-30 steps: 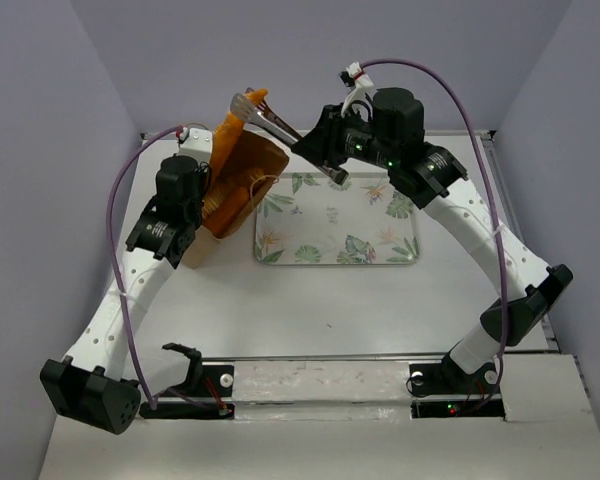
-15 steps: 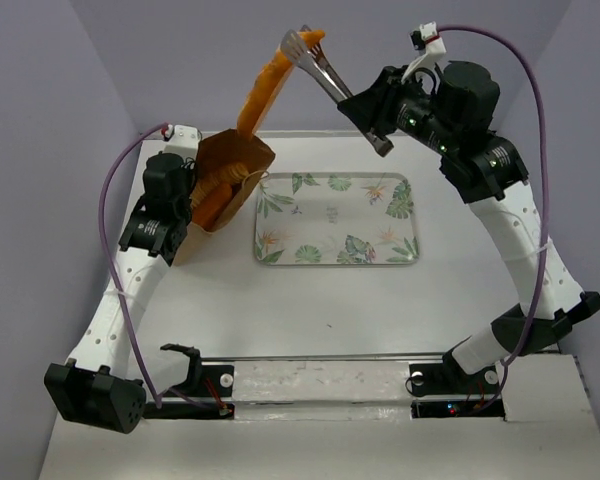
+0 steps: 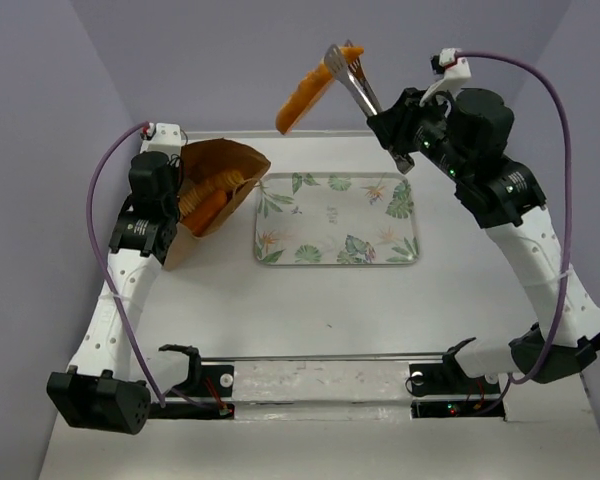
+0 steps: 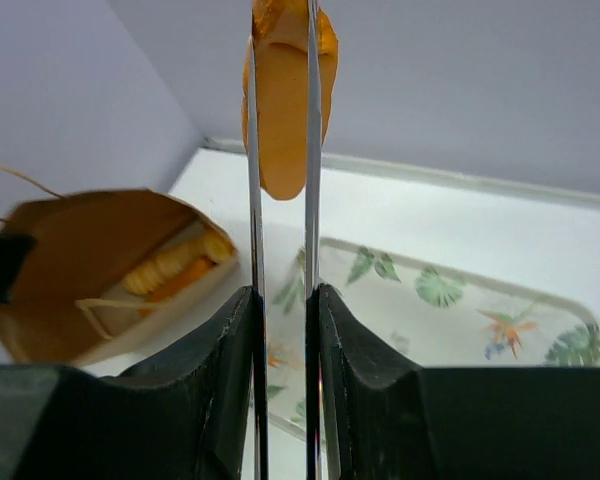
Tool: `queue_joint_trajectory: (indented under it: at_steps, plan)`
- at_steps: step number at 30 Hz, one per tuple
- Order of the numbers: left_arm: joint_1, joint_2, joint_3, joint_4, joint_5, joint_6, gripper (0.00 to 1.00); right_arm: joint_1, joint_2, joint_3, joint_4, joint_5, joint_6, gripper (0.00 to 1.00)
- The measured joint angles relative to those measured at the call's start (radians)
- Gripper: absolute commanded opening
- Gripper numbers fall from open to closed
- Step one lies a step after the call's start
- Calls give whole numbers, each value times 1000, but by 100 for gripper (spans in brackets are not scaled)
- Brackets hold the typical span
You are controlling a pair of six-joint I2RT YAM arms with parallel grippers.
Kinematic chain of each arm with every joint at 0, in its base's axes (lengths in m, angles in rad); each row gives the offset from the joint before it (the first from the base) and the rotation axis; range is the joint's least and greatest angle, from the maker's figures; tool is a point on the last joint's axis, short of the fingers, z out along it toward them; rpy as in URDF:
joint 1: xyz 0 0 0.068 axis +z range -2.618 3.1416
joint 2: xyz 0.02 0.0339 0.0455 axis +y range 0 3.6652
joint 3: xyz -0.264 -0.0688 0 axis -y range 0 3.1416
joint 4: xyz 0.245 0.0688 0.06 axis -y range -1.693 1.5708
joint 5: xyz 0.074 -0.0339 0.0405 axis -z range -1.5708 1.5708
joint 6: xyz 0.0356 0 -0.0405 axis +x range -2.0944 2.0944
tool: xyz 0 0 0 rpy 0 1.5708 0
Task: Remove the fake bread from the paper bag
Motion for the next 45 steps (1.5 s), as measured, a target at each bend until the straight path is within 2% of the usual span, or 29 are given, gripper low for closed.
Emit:
queue_joint_trajectory:
  at_steps: [4, 10, 13, 17, 24, 29, 38, 45]
  plan:
    - [48, -23, -2, -15, 3, -8, 0, -2, 12, -149, 7, 21, 5, 1]
    - [72, -56, -4, -21, 6, -21, 0, -7, 34, -400, 71, -75, 37, 1]
    - [72, -58, -5, -20, 11, -23, 0, -14, 34, -507, 173, -143, 58, 1]
    - [73, -58, -19, -23, 22, -29, 0, -43, 27, -572, 288, -191, 72, 1]
    - [73, -58, -22, -23, 41, -35, 0, -143, -80, -783, 420, -248, 100, 1]
    - [73, -55, -22, -21, 53, -39, 0, -204, -85, -785, 461, -303, 117, 1]
    - [73, -48, -22, -21, 60, -45, 0, -212, -18, -734, 611, -399, 158, 1]
    - [73, -48, -22, -21, 62, -45, 0, -226, 25, -838, 696, -427, 173, 1]
